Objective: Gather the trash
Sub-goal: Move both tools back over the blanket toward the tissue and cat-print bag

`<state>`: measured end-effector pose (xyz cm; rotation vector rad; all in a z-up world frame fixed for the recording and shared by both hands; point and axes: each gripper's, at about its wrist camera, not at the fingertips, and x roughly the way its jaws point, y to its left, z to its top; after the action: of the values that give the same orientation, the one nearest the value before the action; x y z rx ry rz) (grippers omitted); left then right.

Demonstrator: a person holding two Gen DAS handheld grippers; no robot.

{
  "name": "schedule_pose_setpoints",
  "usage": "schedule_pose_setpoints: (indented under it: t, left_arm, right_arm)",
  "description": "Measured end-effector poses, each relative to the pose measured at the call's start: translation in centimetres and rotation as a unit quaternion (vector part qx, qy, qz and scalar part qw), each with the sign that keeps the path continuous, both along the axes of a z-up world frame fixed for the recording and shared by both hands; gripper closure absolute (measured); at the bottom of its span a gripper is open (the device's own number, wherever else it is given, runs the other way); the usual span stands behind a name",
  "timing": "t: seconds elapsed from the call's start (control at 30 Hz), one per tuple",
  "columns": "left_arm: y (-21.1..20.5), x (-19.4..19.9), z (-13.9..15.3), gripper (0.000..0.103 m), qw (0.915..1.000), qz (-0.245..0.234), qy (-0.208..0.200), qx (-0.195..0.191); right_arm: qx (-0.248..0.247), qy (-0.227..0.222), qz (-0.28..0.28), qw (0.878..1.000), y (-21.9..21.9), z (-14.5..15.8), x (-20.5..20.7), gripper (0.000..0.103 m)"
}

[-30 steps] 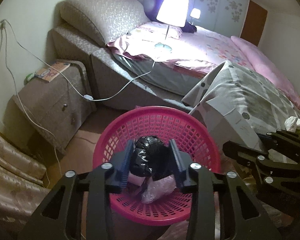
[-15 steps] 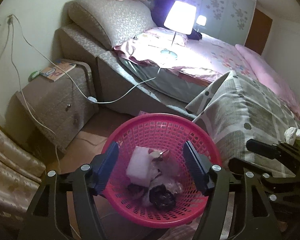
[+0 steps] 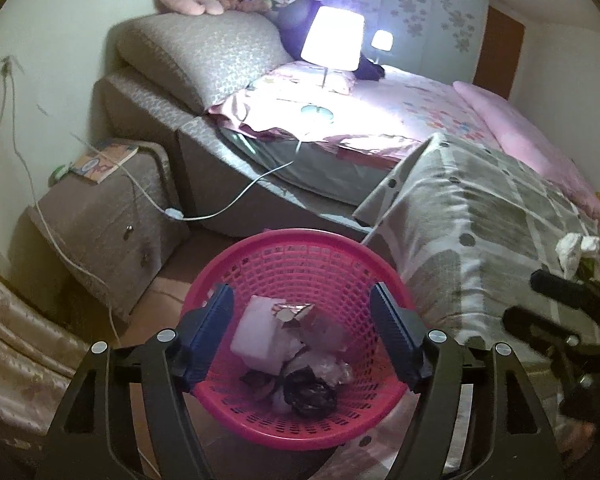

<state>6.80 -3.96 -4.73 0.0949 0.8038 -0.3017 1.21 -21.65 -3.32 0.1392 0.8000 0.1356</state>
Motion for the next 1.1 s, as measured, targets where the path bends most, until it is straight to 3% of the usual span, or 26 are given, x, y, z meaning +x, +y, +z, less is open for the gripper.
schedule_pose_setpoints:
  t: [0.27, 0.6, 1.1]
  left_arm:
    - [-2.8, -1.9, 0.5, 0.031, 0.999, -0.041, -0.015, 0.01]
    - [-6.8, -3.9, 0.7, 0.029, 0.9951, -0.094, -0.024, 0.023]
    - [-15.2, -5.6, 0.8, 0.029, 0.9827, -0.181, -0.024, 0.03]
  right_arm:
    - [-0.011, -0.013, -0.082, 0.996, -5.6, -0.2, -4.5, 0.034]
    - [-0.053, -0.012, -0.209, 0.976, -13.9, -1.4, -10.0, 0.033]
    - [-0.088, 0.011, -0.278, 0.956, -18.8, -3.5, -12.8, 0.031]
